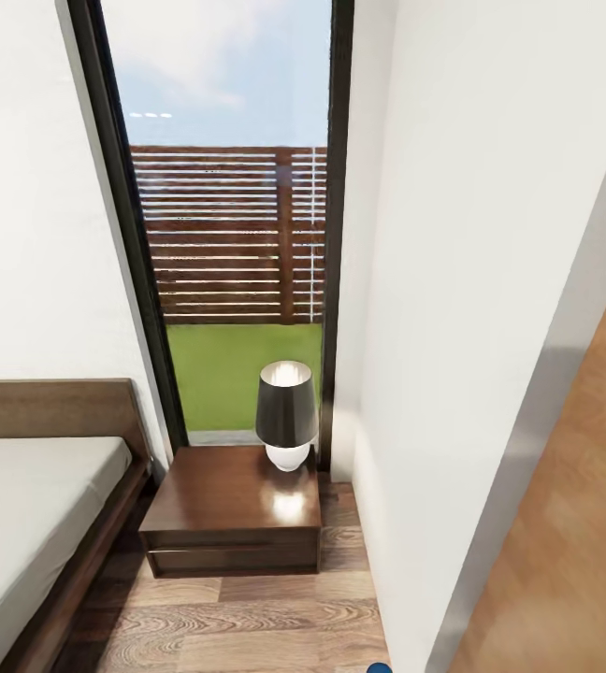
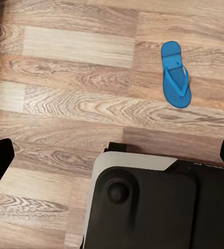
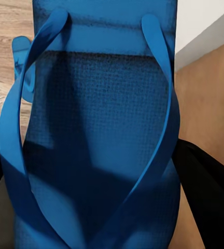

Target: In the bedroom, move the book from the bed onto either nightstand, and place the two sandals side by side next to the bed.

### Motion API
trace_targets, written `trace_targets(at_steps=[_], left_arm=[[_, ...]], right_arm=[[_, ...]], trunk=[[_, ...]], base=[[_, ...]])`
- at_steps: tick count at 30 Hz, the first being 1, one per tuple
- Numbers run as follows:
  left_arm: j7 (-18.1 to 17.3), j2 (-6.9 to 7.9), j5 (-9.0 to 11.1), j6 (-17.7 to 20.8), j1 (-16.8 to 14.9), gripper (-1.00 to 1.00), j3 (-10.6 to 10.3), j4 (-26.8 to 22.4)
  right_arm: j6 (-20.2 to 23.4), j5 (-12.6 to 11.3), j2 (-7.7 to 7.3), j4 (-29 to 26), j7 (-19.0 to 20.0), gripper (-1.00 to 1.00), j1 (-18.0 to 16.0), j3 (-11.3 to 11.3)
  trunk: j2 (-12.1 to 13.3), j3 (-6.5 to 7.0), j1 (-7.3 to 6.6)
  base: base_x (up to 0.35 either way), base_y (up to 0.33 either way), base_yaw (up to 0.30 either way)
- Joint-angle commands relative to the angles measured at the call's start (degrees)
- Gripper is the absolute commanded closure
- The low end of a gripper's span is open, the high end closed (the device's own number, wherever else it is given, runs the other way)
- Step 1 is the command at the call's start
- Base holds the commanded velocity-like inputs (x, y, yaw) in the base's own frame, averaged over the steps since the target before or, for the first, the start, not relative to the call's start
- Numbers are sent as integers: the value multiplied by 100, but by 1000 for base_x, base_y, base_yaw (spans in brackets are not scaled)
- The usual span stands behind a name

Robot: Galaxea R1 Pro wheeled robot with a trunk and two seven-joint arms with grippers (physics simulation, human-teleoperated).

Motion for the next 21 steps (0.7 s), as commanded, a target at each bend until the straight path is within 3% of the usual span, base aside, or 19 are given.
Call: trace_targets(at_steps=[1,21], left_arm=[[26,-1,34,-15,-1,-100,-50,3],[26,-1,33,-17,-1,-100,-50,3]], right_arm=[[-4,38,1,5,-32,100,-2,25],[-5,46,7,15,-32,100,-2,32]], trunk=[[-4,-2,2],[-4,-2,2]], base=[[0,-4,0],[61,-14,37]])
